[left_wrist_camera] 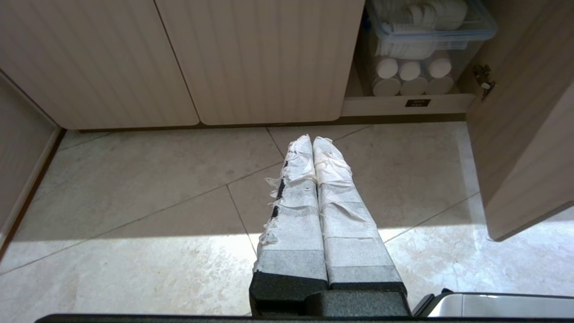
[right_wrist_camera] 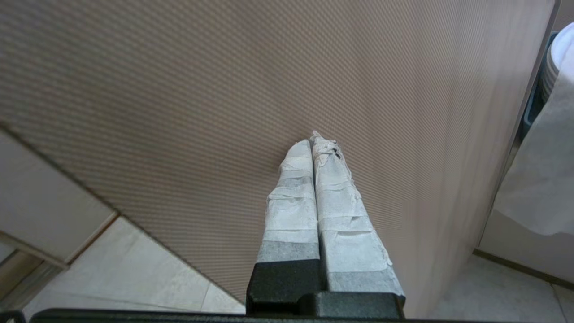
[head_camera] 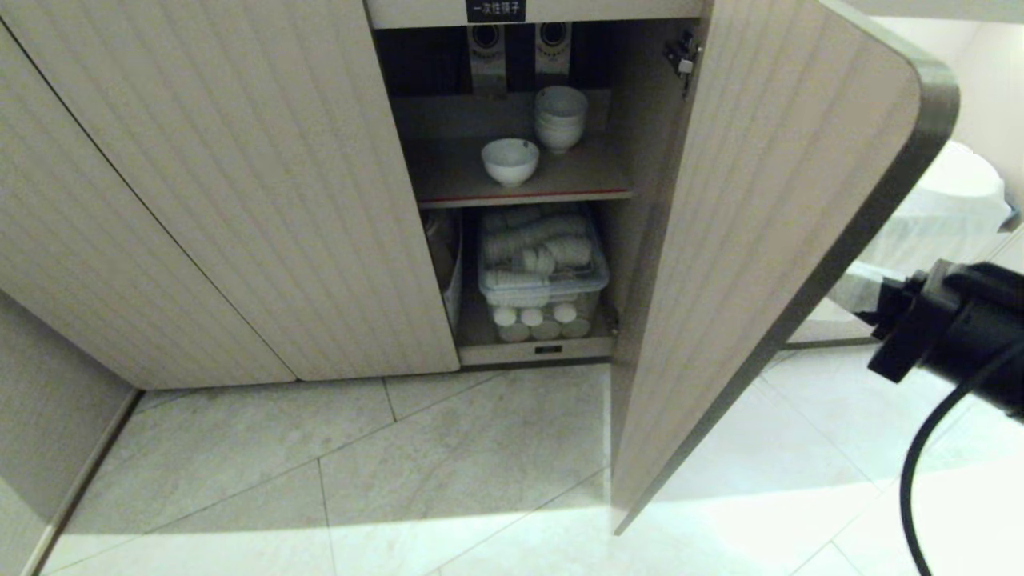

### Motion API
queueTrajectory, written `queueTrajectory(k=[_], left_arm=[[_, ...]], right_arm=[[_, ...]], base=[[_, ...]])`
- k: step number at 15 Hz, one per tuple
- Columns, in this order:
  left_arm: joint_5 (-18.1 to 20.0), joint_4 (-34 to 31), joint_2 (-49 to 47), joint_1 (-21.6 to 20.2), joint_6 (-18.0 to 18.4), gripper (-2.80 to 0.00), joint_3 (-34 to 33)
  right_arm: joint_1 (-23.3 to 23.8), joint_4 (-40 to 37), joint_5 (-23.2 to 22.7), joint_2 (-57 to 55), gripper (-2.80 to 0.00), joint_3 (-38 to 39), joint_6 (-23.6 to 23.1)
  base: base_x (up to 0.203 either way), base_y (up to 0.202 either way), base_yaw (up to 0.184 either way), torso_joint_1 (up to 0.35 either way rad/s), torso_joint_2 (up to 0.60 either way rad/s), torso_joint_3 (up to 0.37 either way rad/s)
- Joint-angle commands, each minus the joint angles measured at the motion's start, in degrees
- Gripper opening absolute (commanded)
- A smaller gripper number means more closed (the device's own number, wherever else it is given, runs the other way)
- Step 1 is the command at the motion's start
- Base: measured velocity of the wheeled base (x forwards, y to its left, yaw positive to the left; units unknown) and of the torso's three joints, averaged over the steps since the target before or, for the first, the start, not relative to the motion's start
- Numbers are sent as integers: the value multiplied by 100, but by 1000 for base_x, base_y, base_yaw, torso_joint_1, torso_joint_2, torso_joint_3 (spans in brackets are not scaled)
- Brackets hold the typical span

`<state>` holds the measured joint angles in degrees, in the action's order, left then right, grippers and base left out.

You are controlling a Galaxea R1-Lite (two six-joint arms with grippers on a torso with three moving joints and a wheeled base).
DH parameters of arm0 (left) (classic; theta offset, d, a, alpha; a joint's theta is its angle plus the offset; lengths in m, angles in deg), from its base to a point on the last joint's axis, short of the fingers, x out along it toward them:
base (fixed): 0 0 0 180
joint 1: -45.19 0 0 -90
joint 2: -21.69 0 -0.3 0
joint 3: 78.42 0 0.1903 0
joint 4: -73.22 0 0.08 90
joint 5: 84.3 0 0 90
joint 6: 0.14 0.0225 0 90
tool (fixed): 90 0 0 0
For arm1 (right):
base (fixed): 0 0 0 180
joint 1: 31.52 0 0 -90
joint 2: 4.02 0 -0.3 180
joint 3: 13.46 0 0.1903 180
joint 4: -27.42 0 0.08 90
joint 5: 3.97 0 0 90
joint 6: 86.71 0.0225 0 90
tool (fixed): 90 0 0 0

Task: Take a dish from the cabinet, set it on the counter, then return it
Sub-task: Close the cabinet door

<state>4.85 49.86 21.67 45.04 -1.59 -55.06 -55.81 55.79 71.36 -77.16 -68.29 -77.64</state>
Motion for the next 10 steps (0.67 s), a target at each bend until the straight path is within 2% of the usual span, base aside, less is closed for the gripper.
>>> queueTrajectory(k=[1,6,10], left_arm=[[-3,0,2,-2,-4,-280,0],[-3,0,2,-2,-4,-280,0],[-3,0,2,-2,-4,-280,0]], right_arm=[[-227,29,138,-229,-280,-105,-63],[-380,44,484,-659,-280,-456,-170],[-418,344,679,-1178,-280,-819,-252]], base=[[0,0,0,0,0,0],[0,0,0,0,0,0],[0,0,0,0,0,0]])
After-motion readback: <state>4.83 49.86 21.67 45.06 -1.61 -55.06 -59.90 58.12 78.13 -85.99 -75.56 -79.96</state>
